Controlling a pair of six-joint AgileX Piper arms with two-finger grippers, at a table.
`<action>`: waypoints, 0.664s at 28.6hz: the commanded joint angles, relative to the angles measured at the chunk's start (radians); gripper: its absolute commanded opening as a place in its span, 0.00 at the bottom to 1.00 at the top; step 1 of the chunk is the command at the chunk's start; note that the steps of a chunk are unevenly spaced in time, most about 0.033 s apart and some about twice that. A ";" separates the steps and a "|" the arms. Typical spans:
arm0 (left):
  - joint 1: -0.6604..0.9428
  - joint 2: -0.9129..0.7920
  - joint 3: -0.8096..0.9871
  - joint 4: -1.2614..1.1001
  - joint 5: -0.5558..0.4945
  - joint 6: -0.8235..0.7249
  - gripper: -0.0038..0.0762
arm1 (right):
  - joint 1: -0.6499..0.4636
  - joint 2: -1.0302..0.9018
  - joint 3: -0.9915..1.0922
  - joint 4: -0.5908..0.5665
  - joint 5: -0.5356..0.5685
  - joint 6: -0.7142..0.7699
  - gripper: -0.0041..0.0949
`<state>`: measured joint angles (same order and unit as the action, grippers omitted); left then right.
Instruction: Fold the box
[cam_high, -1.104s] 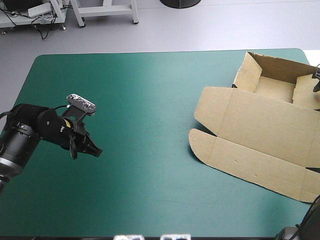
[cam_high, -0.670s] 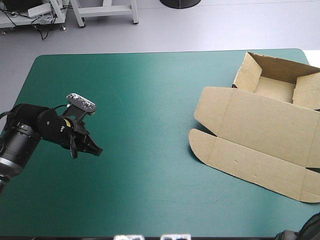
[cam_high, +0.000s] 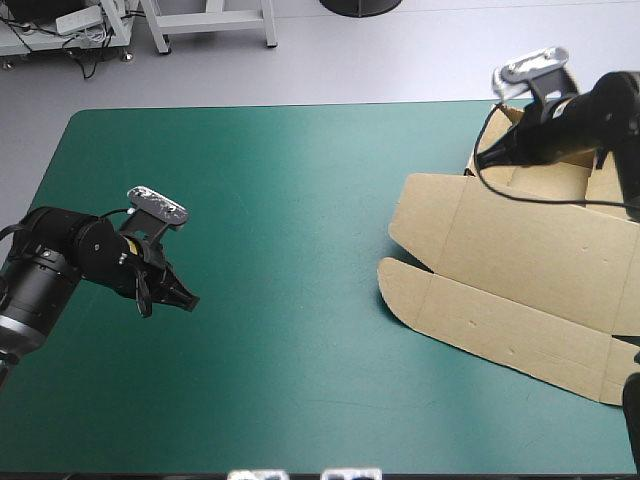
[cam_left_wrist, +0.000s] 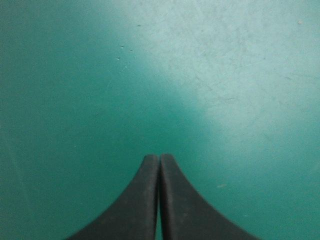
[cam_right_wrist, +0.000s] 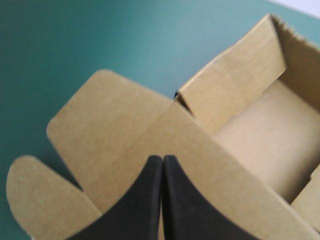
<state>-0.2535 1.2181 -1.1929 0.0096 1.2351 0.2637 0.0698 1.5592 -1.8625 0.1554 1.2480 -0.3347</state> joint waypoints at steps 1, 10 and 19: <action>-0.005 -0.045 -0.027 0.030 -0.029 -0.027 0.04 | 0.068 -0.137 0.183 -0.028 0.010 0.010 0.02; -0.005 -0.143 -0.027 0.020 -0.022 -0.028 0.04 | 0.074 -0.401 0.588 -0.073 -0.017 0.047 0.02; -0.005 -0.210 -0.027 -0.017 0.042 -0.030 0.04 | 0.074 -0.678 0.799 -0.094 -0.058 0.063 0.02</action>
<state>-0.2535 1.0274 -1.1929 0.0109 1.2496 0.2472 0.1447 0.9490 -1.0739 0.0788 1.2369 -0.2752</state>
